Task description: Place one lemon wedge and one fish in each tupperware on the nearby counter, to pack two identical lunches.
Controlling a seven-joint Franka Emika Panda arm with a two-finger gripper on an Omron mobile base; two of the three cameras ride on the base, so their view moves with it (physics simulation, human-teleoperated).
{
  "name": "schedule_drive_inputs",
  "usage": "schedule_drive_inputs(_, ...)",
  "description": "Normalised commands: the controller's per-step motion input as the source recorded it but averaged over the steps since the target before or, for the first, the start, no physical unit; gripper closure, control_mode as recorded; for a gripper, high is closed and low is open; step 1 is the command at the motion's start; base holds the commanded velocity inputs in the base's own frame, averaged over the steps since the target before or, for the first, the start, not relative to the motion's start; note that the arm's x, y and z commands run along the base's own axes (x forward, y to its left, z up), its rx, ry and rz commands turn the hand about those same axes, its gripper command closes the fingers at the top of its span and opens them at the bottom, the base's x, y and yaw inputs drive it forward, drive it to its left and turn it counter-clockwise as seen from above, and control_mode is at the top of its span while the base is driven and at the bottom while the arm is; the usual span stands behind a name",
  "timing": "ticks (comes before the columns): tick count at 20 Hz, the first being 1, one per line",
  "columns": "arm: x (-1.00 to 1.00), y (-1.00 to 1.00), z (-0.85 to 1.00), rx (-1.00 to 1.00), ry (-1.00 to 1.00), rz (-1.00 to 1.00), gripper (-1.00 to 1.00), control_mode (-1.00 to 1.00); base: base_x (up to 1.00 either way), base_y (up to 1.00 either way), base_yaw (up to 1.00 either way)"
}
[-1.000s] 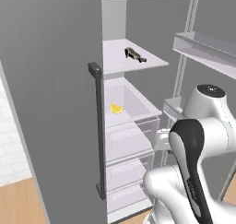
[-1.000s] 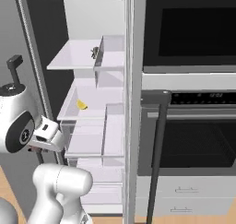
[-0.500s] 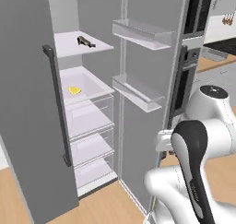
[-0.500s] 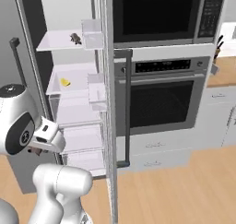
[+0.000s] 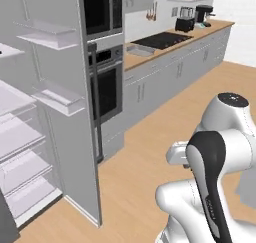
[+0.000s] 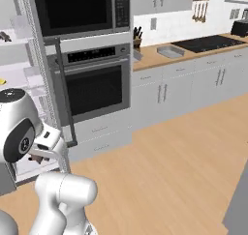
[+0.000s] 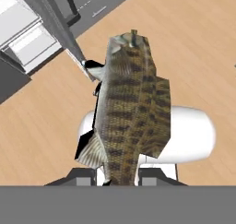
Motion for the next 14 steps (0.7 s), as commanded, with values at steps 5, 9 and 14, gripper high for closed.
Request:
schedule_drive_inputs(5, 0.00, 0.00, 0.00, 0.00, 0.00, 0.00, 1.00, 1.00, 0.40, -0.76, -0.39)
schedule_drive_inputs(9, 0.00, 0.00, 0.00, 0.00, 0.00, 0.00, 1.00, 1.00, 1.00, -0.04, -0.17)
schedule_drive_inputs(14, 0.00, 0.00, 0.00, 0.00, 0.00, 0.00, 1.00, 1.00, 1.00, -0.07, -0.01)
